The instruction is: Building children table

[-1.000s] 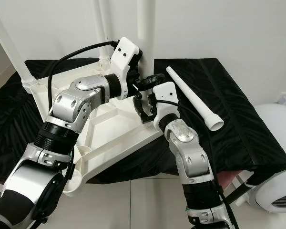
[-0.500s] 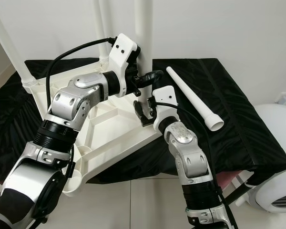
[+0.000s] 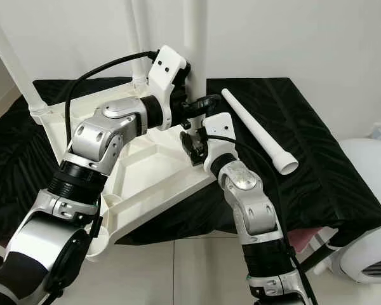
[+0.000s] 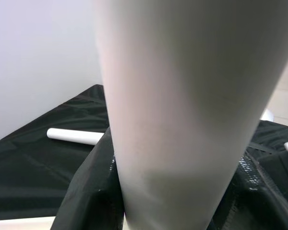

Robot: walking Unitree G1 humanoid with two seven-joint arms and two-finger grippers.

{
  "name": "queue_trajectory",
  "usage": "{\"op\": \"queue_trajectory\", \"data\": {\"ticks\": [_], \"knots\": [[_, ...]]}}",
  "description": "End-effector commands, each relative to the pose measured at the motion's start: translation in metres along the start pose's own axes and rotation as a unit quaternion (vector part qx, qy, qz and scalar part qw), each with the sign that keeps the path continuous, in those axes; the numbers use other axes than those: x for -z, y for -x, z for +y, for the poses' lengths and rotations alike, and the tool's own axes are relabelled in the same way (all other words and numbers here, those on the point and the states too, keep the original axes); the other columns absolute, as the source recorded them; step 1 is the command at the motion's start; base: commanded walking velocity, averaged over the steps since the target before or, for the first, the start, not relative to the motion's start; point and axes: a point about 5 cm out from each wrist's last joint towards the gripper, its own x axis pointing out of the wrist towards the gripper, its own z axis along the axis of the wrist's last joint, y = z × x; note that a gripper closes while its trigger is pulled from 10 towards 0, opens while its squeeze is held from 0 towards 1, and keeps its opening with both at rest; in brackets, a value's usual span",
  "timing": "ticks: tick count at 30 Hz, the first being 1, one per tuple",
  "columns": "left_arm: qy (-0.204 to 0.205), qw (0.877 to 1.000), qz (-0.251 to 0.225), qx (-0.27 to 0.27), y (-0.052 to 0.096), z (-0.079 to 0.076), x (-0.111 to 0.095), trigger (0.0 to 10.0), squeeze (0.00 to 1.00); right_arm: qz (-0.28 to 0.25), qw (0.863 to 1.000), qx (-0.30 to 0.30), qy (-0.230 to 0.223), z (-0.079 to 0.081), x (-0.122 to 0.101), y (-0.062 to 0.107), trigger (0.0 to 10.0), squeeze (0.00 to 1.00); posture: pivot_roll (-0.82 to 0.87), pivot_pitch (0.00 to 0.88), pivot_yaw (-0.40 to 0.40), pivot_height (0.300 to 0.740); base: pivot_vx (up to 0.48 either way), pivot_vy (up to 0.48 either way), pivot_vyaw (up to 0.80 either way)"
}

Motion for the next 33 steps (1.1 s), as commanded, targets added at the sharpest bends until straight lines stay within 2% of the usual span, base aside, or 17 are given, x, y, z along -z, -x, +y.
{"op": "queue_trajectory", "data": {"ticks": [1, 10, 11, 12, 23, 24, 25, 28, 29, 33], "knots": [[-0.01, 0.999, -0.004, -0.038, -0.0009, 0.0037, -0.0037, 10.0, 0.0, -0.012, 1.0, -0.003, 0.0, -0.0013, -0.0049, -0.0021, 10.0, 0.0, -0.08, 0.034, 0.024, 0.74, 0.0, 0.0, 0.0], [-0.011, 0.999, -0.003, -0.037, -0.0012, 0.0032, -0.0033, 10.0, 0.0, -0.016, 1.0, -0.006, 0.006, -0.0025, -0.0076, -0.0037, 10.0, 0.0, -0.07, 0.039, 0.022, 0.74, 0.0, 0.0, 0.0], [-0.011, 0.999, -0.003, -0.037, -0.0011, 0.0031, -0.0034, 10.0, 0.0, -0.016, 1.0, -0.007, 0.008, -0.0027, -0.0074, -0.0039, 7.5, 0.0, -0.07, 0.039, 0.022, 0.74, 0.0, 0.0, 0.0], [-0.011, 0.999, -0.003, -0.037, -0.0009, 0.0032, -0.0035, 10.0, 0.0, -0.015, 1.0, -0.008, 0.008, -0.0028, -0.0072, -0.0042, 4.3, 0.0, -0.07, 0.039, 0.022, 0.74, 0.0, 0.0, 0.0], [-0.011, 0.999, -0.003, -0.038, -0.0006, 0.0032, -0.0034, 10.0, 0.0, -0.013, 1.0, -0.009, 0.007, -0.003, -0.0063, -0.0046, 3.9, 0.0, -0.07, 0.039, 0.022, 0.74, 0.0, 0.0, 0.0], [-0.01, 0.999, -0.004, -0.036, -0.0006, 0.0023, -0.0043, 10.0, 0.0, -0.01, 1.0, -0.007, 0.006, -0.0033, -0.0046, -0.0046, 0.5, 0.0, -0.07, 0.041, 0.024, 0.74, 0.0, 0.0, 0.0], [-0.01, 0.999, -0.005, -0.032, -0.0006, 0.0009, -0.0049, 10.0, 0.0, -0.008, 1.0, -0.007, 0.004, -0.0032, -0.0032, -0.0042, 0.0, 0.0, -0.07, 0.042, 0.025, 0.74, 0.0, 0.0, 0.0], [-0.005, 1.0, -0.005, -0.025, -0.0005, -0.0013, -0.0047, 10.0, 0.0, -0.007, 1.0, -0.005, 0.002, -0.0032, -0.0016, -0.0039, 0.0, 0.0, -0.07, 0.04, 0.026, 0.74, 0.0, 0.0, 0.0], [0.005, 1.0, -0.006, -0.019, -0.0004, -0.0023, -0.0041, 10.0, 1.0, -0.008, 1.0, -0.005, 0.001, -0.0028, -0.0015, -0.0038, 0.0, 0.0, -0.07, 0.042, 0.028, 0.74, 0.0, 0.0, 0.0], [0.014, 1.0, -0.01, -0.004, 0.0005, -0.0046, -0.005, 10.0, 1.0, -0.01, 1.0, 0.006, -0.003, -0.0037, -0.0011, -0.0037, 0.0, 0.0, -0.07, 0.043, 0.031, 0.74, 0.0, 0.0, 0.0]]}}
